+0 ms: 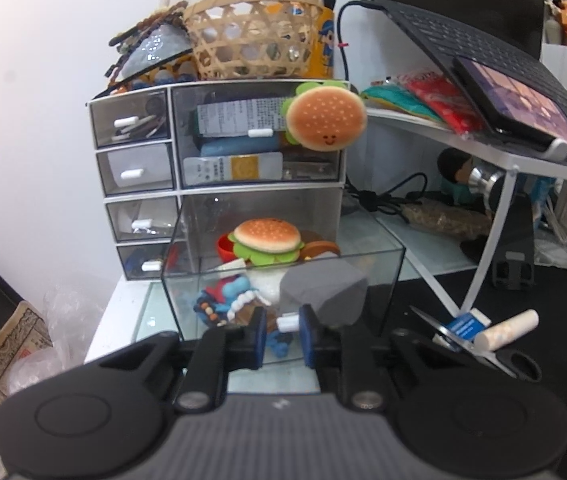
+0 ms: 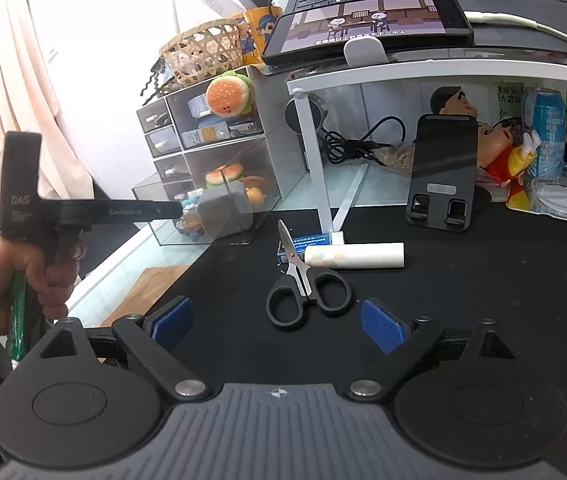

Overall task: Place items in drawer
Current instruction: 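Push the clear drawer shut with the left gripper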

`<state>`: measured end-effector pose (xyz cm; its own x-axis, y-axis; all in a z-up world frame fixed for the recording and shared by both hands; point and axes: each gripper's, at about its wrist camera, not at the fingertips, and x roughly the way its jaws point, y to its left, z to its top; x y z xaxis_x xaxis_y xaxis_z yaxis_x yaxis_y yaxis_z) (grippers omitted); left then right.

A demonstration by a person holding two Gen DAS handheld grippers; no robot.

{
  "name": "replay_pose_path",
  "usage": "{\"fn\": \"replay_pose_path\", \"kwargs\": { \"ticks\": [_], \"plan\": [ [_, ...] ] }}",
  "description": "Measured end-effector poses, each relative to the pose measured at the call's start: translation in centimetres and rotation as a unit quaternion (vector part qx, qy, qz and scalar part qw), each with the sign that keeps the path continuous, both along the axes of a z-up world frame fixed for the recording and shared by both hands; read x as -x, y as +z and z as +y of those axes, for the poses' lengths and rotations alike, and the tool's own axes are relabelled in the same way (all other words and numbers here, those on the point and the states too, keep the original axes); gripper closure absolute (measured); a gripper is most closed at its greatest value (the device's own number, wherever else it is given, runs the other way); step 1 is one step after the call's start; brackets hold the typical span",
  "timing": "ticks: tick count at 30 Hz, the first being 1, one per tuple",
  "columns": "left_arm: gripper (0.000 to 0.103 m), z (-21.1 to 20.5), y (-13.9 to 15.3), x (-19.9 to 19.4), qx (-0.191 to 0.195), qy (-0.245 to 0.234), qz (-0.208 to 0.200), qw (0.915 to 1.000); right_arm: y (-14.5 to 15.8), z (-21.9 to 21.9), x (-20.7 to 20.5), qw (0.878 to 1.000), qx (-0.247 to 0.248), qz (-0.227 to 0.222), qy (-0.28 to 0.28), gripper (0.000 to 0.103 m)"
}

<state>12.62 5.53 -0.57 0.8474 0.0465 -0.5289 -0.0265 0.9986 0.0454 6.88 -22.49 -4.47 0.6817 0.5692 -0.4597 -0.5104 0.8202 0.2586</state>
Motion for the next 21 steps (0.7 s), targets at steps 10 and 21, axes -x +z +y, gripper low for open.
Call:
{"fn": "replay_pose_path", "kwargs": {
  "ticks": [10,21],
  "plan": [
    [0.085,0.2,0.0,-1.3,-0.001,0.007,0.004,1.0,-0.2,-0.2,-0.3,1.0,-0.008,0.003,0.003,0.009],
    [0.088,0.5,0.1,-3.3,-0.01,0.011,0.009,0.9998,-0.5,-0.5,-0.4,1.0,-0.009,0.006,0.002,0.009]
  ]
}}
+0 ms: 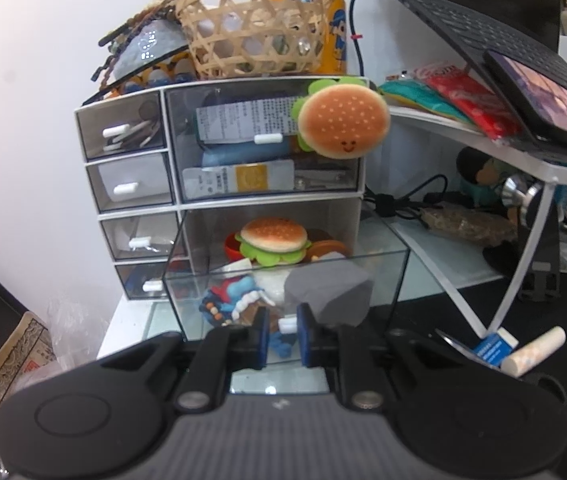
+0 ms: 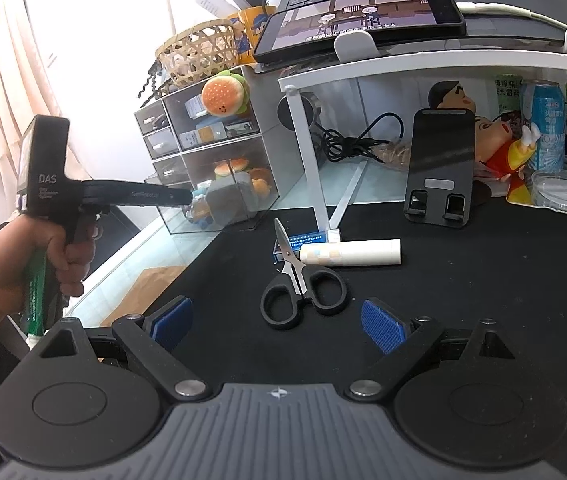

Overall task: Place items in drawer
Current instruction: 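Push the clear drawer shut with the left gripper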

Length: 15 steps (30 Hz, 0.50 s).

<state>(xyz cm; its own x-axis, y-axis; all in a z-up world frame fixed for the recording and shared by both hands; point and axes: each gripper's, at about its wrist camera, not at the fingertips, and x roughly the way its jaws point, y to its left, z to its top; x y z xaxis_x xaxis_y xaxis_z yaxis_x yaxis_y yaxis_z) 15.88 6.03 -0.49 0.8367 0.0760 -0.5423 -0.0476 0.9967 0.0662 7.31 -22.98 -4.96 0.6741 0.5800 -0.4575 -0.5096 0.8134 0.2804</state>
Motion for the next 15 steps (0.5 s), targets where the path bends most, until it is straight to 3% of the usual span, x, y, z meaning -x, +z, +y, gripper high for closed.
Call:
{"fn": "replay_pose_path", "kwargs": {
  "ticks": [15],
  "plan": [
    [0.092,0.4,-0.1,-2.9,0.005,0.02,-0.005,0.9998,-0.5,-0.7,-0.7,1.0,-0.011,0.007,-0.003,0.009]
  ]
}}
